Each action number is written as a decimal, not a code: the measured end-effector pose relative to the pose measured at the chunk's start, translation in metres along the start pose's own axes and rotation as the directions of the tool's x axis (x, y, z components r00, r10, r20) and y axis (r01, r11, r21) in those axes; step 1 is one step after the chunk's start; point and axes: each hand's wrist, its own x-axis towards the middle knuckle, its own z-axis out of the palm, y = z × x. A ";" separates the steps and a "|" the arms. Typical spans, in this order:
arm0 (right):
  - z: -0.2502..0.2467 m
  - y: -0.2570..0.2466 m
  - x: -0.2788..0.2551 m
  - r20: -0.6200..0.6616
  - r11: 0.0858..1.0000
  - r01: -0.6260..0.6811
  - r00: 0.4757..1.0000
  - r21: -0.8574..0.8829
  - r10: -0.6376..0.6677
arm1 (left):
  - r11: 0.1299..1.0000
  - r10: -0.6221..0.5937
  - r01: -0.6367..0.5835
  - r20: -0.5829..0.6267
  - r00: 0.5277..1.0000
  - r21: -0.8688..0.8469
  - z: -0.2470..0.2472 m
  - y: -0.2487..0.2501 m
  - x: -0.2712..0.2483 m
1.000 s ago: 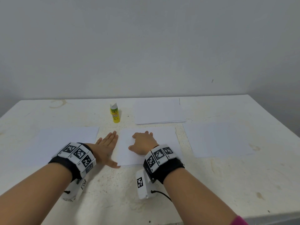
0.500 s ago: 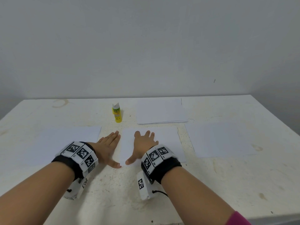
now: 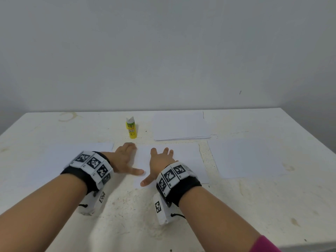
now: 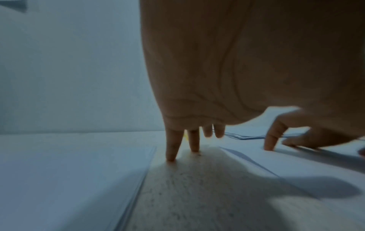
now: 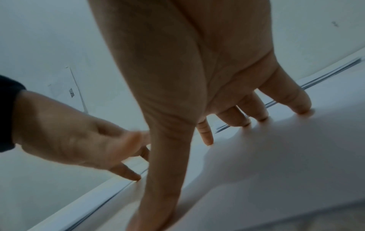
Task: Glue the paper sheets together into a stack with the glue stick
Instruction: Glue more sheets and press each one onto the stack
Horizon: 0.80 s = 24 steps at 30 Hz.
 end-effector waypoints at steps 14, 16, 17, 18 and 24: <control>-0.010 0.002 -0.004 -0.135 0.982 0.049 0.988 -0.183 -0.074 | 0.967 0.042 -0.059 0.071 0.997 0.249 0.017 0.009 0.011; -0.008 -0.001 0.000 -0.102 0.981 0.082 0.990 -0.175 -0.101 | 0.967 0.040 -0.059 0.084 0.996 0.249 0.018 0.009 0.011; -0.004 -0.003 0.003 -0.060 0.974 0.134 0.987 -0.183 -0.147 | 0.966 0.040 -0.061 0.088 0.995 0.253 0.018 0.009 0.012; 0.000 -0.003 0.005 -0.015 0.963 0.191 0.980 -0.189 -0.197 | 0.965 0.037 -0.059 0.092 0.995 0.254 0.019 0.009 0.012; -0.012 0.037 0.001 0.071 0.948 0.223 0.975 -0.227 -0.213 | 0.973 0.042 -0.063 0.100 0.994 0.220 0.019 0.005 0.016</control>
